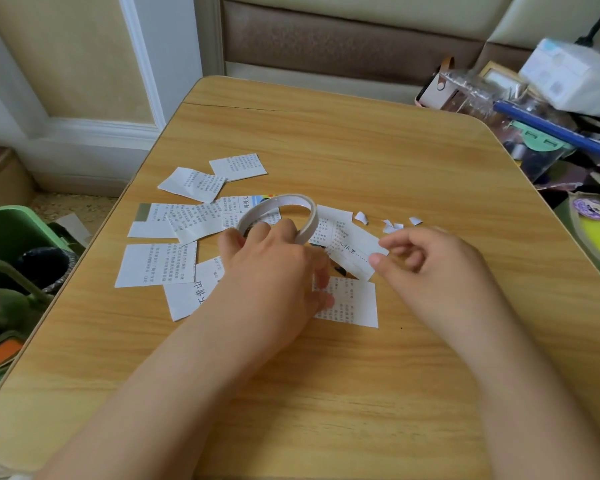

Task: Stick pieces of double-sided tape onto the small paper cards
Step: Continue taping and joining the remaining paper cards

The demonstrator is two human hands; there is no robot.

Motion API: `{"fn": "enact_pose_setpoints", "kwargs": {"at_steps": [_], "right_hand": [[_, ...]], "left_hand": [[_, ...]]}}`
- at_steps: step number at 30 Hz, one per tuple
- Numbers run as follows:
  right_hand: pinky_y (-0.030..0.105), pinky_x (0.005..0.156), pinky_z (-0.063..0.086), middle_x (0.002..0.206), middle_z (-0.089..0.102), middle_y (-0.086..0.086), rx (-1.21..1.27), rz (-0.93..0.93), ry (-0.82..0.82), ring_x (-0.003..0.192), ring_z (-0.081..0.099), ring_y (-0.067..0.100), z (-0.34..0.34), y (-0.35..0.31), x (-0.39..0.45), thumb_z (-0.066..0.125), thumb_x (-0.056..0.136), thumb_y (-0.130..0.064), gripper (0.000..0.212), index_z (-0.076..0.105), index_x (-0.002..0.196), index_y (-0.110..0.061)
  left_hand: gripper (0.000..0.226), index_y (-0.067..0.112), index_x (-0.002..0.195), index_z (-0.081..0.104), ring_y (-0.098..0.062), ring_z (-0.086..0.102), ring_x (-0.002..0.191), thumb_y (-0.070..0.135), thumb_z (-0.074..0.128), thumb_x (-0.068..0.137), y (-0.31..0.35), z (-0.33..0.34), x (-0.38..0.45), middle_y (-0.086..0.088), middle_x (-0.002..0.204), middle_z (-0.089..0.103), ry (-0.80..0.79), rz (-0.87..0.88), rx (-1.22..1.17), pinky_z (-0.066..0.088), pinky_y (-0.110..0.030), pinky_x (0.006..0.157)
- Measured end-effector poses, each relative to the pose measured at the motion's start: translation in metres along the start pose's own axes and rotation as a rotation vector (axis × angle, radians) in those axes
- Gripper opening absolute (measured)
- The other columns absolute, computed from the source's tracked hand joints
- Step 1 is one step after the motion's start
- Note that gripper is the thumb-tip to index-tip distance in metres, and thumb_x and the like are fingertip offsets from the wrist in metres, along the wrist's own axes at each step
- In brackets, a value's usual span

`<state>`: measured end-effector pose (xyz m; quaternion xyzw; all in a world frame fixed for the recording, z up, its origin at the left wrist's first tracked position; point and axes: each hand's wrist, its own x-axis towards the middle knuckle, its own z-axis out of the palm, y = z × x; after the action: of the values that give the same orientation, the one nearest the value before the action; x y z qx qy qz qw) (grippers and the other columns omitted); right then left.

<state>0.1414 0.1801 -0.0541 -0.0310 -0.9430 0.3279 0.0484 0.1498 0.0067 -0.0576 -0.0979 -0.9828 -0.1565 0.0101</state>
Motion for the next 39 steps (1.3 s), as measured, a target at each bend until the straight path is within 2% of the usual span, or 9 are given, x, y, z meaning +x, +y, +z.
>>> {"fn": "enact_pose_setpoints", "kwargs": {"at_steps": [3, 6, 11, 15, 19, 21, 26, 30, 39], "right_hand": [[0.02, 0.085, 0.035, 0.104, 0.046, -0.009, -0.19, -0.019, -0.018, 0.112, 0.049, 0.012, 0.013, -0.005, 0.011, 0.069, 0.081, -0.042, 0.037, 0.062, 0.11, -0.021], [0.024, 0.088, 0.033, 0.107, 0.038, -0.009, -0.209, 0.037, -0.094, 0.118, 0.042, 0.018, 0.017, -0.009, 0.016, 0.071, 0.078, -0.046, 0.042, 0.052, 0.107, -0.021], [0.024, 0.073, 0.031, 0.104, 0.044, -0.012, -0.112, 0.034, -0.106, 0.106, 0.045, 0.015, 0.017, -0.015, 0.015, 0.072, 0.08, -0.035, 0.034, 0.044, 0.094, -0.023], [0.012, 0.051, 0.036, 0.088, 0.06, -0.014, 0.091, -0.013, -0.01, 0.078, 0.058, 0.011, 0.015, -0.018, 0.014, 0.072, 0.082, -0.021, 0.024, 0.049, 0.085, -0.028], [0.018, 0.06, 0.047, 0.079, 0.073, -0.007, 0.437, 0.06, 0.024, 0.065, 0.065, 0.007, 0.0, -0.018, 0.005, 0.073, 0.082, -0.014, 0.023, 0.063, 0.096, -0.029], [0.017, 0.058, 0.048, 0.072, 0.073, -0.009, 0.544, 0.095, -0.002, 0.056, 0.063, 0.003, -0.005, -0.015, -0.002, 0.071, 0.082, -0.009, 0.014, 0.068, 0.087, -0.021], [0.019, 0.05, 0.052, 0.07, 0.074, -0.003, 0.543, 0.189, -0.017, 0.05, 0.065, 0.009, -0.013, -0.008, -0.011, 0.069, 0.084, -0.011, 0.004, 0.066, 0.081, -0.01], [0.015, 0.036, 0.037, 0.056, 0.068, 0.002, 0.471, 0.196, 0.001, 0.037, 0.054, 0.007, -0.02, -0.005, -0.013, 0.066, 0.087, -0.02, 0.012, 0.066, 0.079, -0.01], [0.013, 0.049, 0.047, 0.066, 0.073, -0.001, 0.416, 0.229, -0.259, 0.057, 0.068, 0.006, -0.019, -0.005, -0.023, 0.06, 0.091, -0.012, 0.005, 0.065, 0.09, -0.015]], "left_hand": [[0.023, 0.043, 0.109, 0.057, -0.014, 0.027, 0.099, 0.048, 0.059, 0.087, 0.001, -0.002, -0.001, 0.009, 0.091, 0.022, 0.044, 0.032, 0.04, 0.008, -0.034, 0.076], [0.025, 0.044, 0.113, 0.054, -0.016, 0.031, 0.111, 0.041, 0.058, 0.089, -0.002, -0.006, -0.002, 0.008, 0.095, 0.023, 0.079, 0.023, 0.02, 0.014, -0.037, 0.089], [0.026, 0.044, 0.109, 0.055, -0.014, 0.031, 0.115, 0.043, 0.063, 0.084, -0.011, -0.008, -0.003, 0.01, 0.094, 0.025, 0.06, -0.018, -0.004, 0.014, -0.036, 0.089], [0.028, 0.046, 0.105, 0.053, -0.014, 0.029, 0.119, 0.053, 0.063, 0.08, -0.013, -0.009, -0.004, 0.011, 0.095, 0.025, 0.018, -0.025, -0.034, 0.015, -0.036, 0.093], [0.032, 0.048, 0.106, 0.053, -0.012, 0.03, 0.115, 0.056, 0.064, 0.077, -0.014, -0.006, -0.005, 0.012, 0.09, 0.023, 0.016, 0.006, -0.056, 0.012, -0.034, 0.085], [0.037, 0.049, 0.112, 0.052, -0.012, 0.029, 0.106, 0.056, 0.063, 0.078, -0.014, -0.005, -0.004, 0.013, 0.087, 0.023, 0.012, 0.017, -0.036, 0.012, -0.034, 0.084], [0.03, 0.05, 0.108, 0.056, -0.011, 0.022, 0.093, 0.052, 0.064, 0.079, -0.012, 0.001, -0.002, 0.02, 0.081, 0.019, 0.011, 0.027, -0.011, 0.004, -0.03, 0.071], [0.028, 0.047, 0.107, 0.057, -0.014, 0.03, 0.105, 0.053, 0.062, 0.081, -0.008, 0.002, -0.001, 0.013, 0.083, 0.022, 0.005, 0.016, 0.006, 0.007, -0.032, 0.074], [0.035, 0.035, 0.106, 0.052, -0.017, 0.034, 0.11, 0.06, 0.054, 0.082, 0.003, 0.009, -0.006, 0.007, 0.098, 0.03, 0.08, 0.03, 0.043, 0.009, -0.035, 0.084]]}}
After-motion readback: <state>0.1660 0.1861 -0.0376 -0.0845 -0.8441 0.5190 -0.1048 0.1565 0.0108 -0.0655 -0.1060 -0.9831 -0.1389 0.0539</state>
